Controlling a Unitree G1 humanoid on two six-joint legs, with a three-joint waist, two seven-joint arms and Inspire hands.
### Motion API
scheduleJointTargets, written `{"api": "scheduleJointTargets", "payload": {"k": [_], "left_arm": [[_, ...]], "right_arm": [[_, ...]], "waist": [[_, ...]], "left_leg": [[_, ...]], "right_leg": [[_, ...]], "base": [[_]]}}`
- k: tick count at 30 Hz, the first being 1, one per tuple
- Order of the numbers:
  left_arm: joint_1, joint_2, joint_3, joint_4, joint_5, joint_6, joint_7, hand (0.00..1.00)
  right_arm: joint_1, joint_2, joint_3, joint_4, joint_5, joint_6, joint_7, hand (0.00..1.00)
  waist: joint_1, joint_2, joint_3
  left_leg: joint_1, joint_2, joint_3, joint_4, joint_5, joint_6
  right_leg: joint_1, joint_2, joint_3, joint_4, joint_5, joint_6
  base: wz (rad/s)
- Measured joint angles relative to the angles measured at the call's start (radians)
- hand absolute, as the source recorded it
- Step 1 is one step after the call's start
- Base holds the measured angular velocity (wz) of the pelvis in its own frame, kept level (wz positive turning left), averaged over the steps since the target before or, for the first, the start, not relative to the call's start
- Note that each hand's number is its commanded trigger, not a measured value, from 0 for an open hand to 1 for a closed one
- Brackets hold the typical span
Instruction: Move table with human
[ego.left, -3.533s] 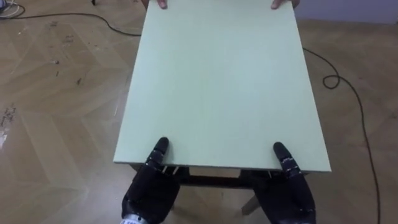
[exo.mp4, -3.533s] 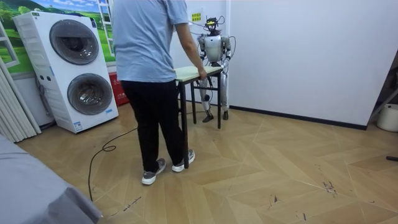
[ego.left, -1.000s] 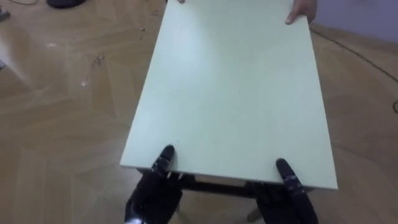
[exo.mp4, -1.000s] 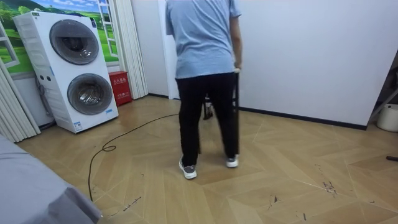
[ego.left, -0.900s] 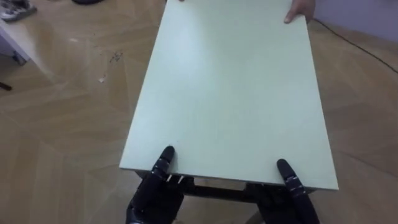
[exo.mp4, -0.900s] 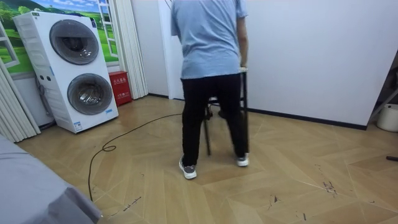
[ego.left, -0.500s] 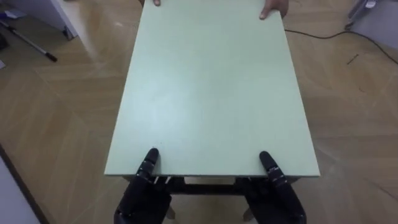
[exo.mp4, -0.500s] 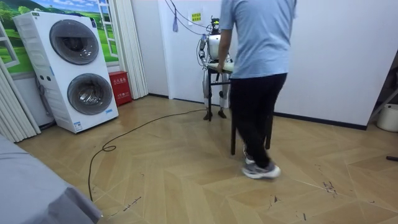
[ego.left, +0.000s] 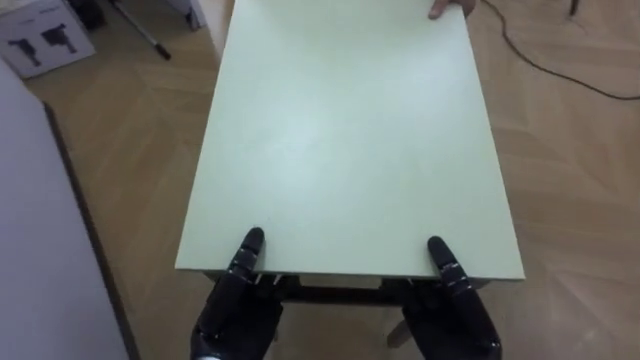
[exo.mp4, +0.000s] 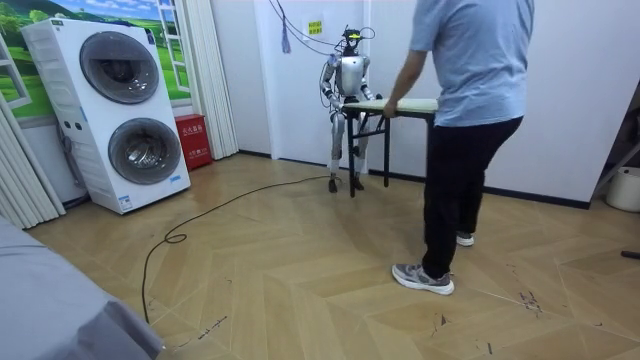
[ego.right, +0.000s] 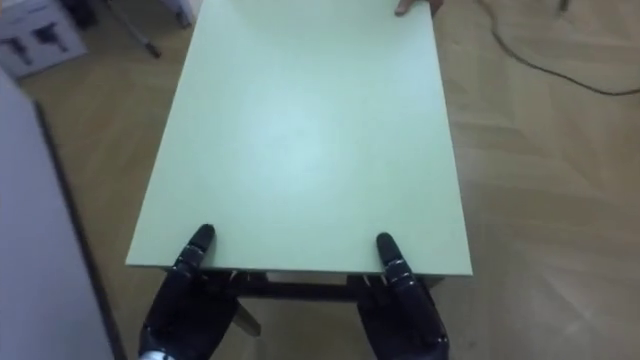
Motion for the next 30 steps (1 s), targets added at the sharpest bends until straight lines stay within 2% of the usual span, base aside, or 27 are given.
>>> {"api": "scheduleJointTargets", "payload": {"k": [5,8,11,14,16,17,18,19,20,21,22,23,24,25,26,27,28,29,30], "left_arm": [[0.009,0.001,0.003,0.000,-0.007,-0.002,0.000,1.00],[0.008,0.001,0.012,0.000,-0.020,-0.003,0.005,1.00],[0.005,0.001,0.012,0.006,-0.021,-0.007,0.009,1.00],[0.003,-0.003,0.010,0.009,-0.017,-0.006,0.012,1.00],[-0.009,-0.002,0.006,0.010,-0.017,-0.005,0.013,1.00],[-0.030,-0.001,0.002,0.012,-0.018,0.000,0.017,1.00],[-0.050,-0.002,-0.002,0.014,-0.017,0.006,0.021,1.00],[-0.058,-0.002,-0.003,0.016,-0.011,0.010,0.021,1.00],[-0.068,-0.005,-0.005,0.018,-0.006,0.018,0.021,1.00],[-0.071,-0.004,-0.004,0.018,-0.003,0.022,0.022,1.00],[-0.069,-0.003,0.001,0.018,-0.002,0.022,0.024,1.00],[-0.067,-0.003,0.006,0.018,-0.001,0.022,0.024,1.00],[-0.062,-0.007,0.014,0.020,0.001,0.022,0.024,1.00],[-0.051,-0.008,0.018,0.019,0.001,0.021,0.024,1.00],[-0.025,-0.011,0.026,0.019,-0.002,0.016,0.020,1.00],[-0.012,-0.015,0.030,0.019,-0.006,0.016,0.021,1.00],[-0.015,-0.014,0.037,0.019,-0.002,0.016,0.026,1.00],[-0.021,-0.015,0.037,0.019,0.001,0.016,0.032,1.00],[-0.030,-0.020,0.035,0.019,0.007,0.016,0.046,1.00]], "right_arm": [[-0.006,-0.009,0.015,0.000,0.009,-0.001,-0.007,1.00],[-0.020,-0.011,0.032,0.000,0.010,-0.006,-0.016,1.00],[-0.020,-0.010,0.044,0.000,0.008,-0.025,-0.016,1.00],[-0.017,-0.012,0.044,0.006,-0.002,-0.038,-0.007,1.00],[-0.013,-0.012,0.037,0.006,0.004,-0.039,0.006,1.00],[-0.013,-0.012,0.026,0.006,0.007,-0.039,0.018,1.00],[-0.015,-0.012,0.012,0.005,0.006,-0.039,0.026,1.00],[-0.017,-0.012,0.004,0.005,0.005,-0.039,0.031,1.00],[-0.020,-0.011,-0.008,0.009,-0.001,-0.038,0.036,1.00],[-0.023,-0.002,-0.014,0.017,-0.003,-0.038,0.040,1.00],[-0.021,0.004,-0.015,0.018,-0.009,-0.035,0.040,1.00],[-0.023,0.007,-0.015,0.017,-0.013,-0.030,0.040,1.00],[-0.025,0.016,-0.020,0.017,-0.031,-0.022,0.038,1.00],[-0.024,0.019,-0.021,0.017,-0.042,-0.016,0.034,1.00],[-0.023,0.024,-0.019,0.017,-0.051,-0.002,0.022,1.00],[-0.024,0.025,-0.016,0.017,-0.056,0.007,0.012,1.00],[-0.024,0.026,-0.015,0.017,-0.062,0.016,0.007,1.00],[-0.024,0.029,-0.016,0.017,-0.064,0.016,0.005,1.00],[-0.028,0.031,-0.018,0.017,-0.062,0.016,-0.002,1.00]], "waist": [[0.046,-0.004,-0.0005],[0.049,-0.004,-0.0004],[0.048,-0.007,-0.0007],[0.043,-0.006,-0.0006],[0.034,-0.004,-0.0007],[0.015,-0.003,-0.0008],[0.007,-0.003,-0.0014],[0.000,-0.003,-0.0013],[-0.025,0.006,-0.0021],[-0.033,0.010,-0.0013],[-0.031,0.008,-0.0030],[-0.025,0.003,-0.0052],[-0.016,-0.008,-0.0022],[-0.010,-0.007,-0.0030],[-0.001,0.003,-0.0040],[0.003,0.020,-0.0031],[0.003,0.020,-0.0031],[-0.001,0.019,-0.0029],[-0.004,0.022,-0.0017]], "left_leg": [[-0.009,-0.008,-0.038,0.015,0.001,-0.003],[-0.015,-0.014,-0.066,0.020,0.002,-0.005],[-0.033,-0.029,-0.108,0.036,0.006,-0.011],[-0.053,-0.043,-0.168,0.044,0.016,-0.024],[-0.062,-0.057,-0.221,0.023,0.043,-0.036],[-0.063,-0.068,-0.260,-0.014,0.083,-0.044],[-0.065,-0.069,-0.242,-0.068,0.127,-0.045],[-0.067,-0.060,-0.182,-0.095,0.149,-0.036],[-0.077,-0.026,0.021,-0.130,0.179,-0.001],[-0.083,0.012,0.203,-0.140,0.187,0.011],[-0.079,0.022,0.237,-0.149,0.177,-0.006],[-0.080,0.020,0.235,-0.154,0.181,-0.027],[-0.090,0.031,0.267,-0.101,0.139,-0.074],[-0.092,0.056,0.306,-0.027,0.094,-0.051],[-0.082,0.103,0.339,0.083,0.003,-0.029],[-0.085,0.124,0.342,0.125,-0.039,-0.019],[-0.080,0.120,0.333,0.117,-0.050,0.004],[-0.079,0.114,0.324,0.110,-0.049,0.011],[-0.075,0.106,0.304,0.092,-0.042,0.018]], "right_leg": [[0.030,0.013,0.001,-0.038,0.005,-0.001],[0.047,0.024,0.000,-0.056,0.012,-0.004],[0.057,0.034,0.000,-0.066,0.013,-0.006],[0.057,0.041,-0.030,-0.067,0.013,-0.008],[0.055,0.044,-0.062,-0.068,0.011,-0.022],[0.056,0.045,-0.073,-0.077,0.014,-0.029],[0.058,0.045,-0.077,-0.098,0.016,-0.032],[0.064,0.045,-0.090,-0.111,0.016,-0.032],[0.078,0.052,-0.132,-0.123,0.010,-0.035],[0.085,0.061,-0.155,-0.119,0.001,-0.043],[0.079,0.068,-0.159,-0.122,-0.008,-0.049],[0.072,0.057,-0.159,-0.122,-0.015,-0.051],[0.072,0.035,-0.193,-0.123,-0.026,-0.051],[0.076,0.033,-0.204,-0.121,-0.026,-0.050],[0.091,0.036,-0.239,-0.114,-0.028,-0.044],[0.099,0.047,-0.249,-0.076,-0.035,-0.040],[0.097,0.046,-0.249,-0.043,-0.053,-0.033],[0.084,0.044,-0.248,-0.021,-0.057,-0.031],[0.050,0.031,-0.223,0.047,-0.060,-0.027]], "base": [[0.30],[0.28],[0.40],[0.53],[0.84],[1.26],[1.32],[1.30],[1.19],[1.14],[0.58],[0.23],[0.00],[-0.14],[-0.15],[0.11],[0.34],[0.52],[0.35]]}}
